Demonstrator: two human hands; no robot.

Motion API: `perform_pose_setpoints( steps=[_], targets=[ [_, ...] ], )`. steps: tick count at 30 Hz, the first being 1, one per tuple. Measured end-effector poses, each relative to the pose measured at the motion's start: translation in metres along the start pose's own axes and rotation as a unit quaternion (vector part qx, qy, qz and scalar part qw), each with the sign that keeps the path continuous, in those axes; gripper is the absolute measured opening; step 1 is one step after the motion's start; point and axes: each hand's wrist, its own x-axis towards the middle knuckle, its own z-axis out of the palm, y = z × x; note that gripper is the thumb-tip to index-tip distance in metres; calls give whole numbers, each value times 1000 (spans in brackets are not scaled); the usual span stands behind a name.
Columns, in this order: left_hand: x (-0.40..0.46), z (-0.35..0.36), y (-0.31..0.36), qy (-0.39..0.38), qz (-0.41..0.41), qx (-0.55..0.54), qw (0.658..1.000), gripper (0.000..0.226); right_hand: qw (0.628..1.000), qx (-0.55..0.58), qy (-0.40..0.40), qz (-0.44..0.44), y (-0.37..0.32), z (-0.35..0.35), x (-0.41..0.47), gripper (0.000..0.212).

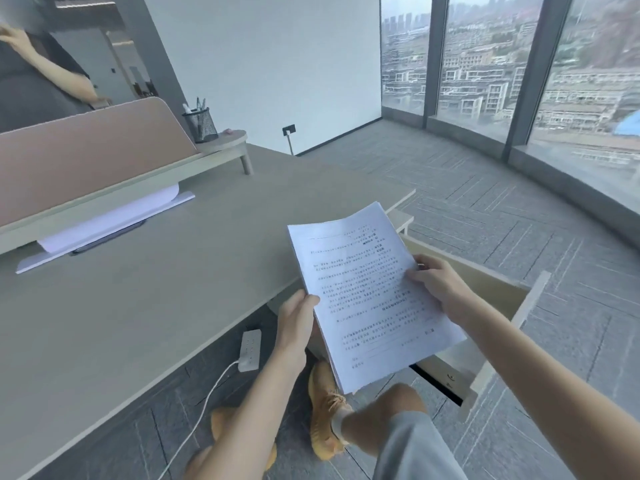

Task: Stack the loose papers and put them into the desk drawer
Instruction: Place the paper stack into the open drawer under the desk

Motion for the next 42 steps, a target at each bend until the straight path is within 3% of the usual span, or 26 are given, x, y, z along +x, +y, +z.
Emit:
perform_pose_setpoints(
  steps=[9,13,15,18,19,21,23,24,31,38,42],
  targets=[
    [31,68,-24,-118,29,73,990,17,997,-36,38,60,42,-62,37,19],
    [42,92,-37,-119,22,70,990,10,994,-69,33,74,48,-86,59,19],
    [48,102,-42,-114,7,55,992,24,993,-84,30,80,49,-93,70,19],
    [59,113,-51,-98,16,64,993,66,989,-119,19,83,49,-98,88,22],
    [63,117,-54,-96,27,87,991,68,988,-133,14,81,48,-98,93,25],
    [71,126,-59,-97,58,147,983,46,983,-169,7,74,48,-99,104,28],
    [77,134,-59,-107,91,214,967,22,977,-206,4,63,50,-100,115,32],
    [79,137,-58,-116,107,245,957,20,973,-223,4,61,50,-100,120,34],
    [100,163,-59,-245,166,407,864,45,939,-341,9,41,67,-101,151,38],
    [113,183,-74,-285,180,558,758,59,915,-404,4,8,95,-98,171,43],
    [116,190,-77,-312,164,592,725,57,909,-417,0,9,106,-96,178,50]
  ],
)
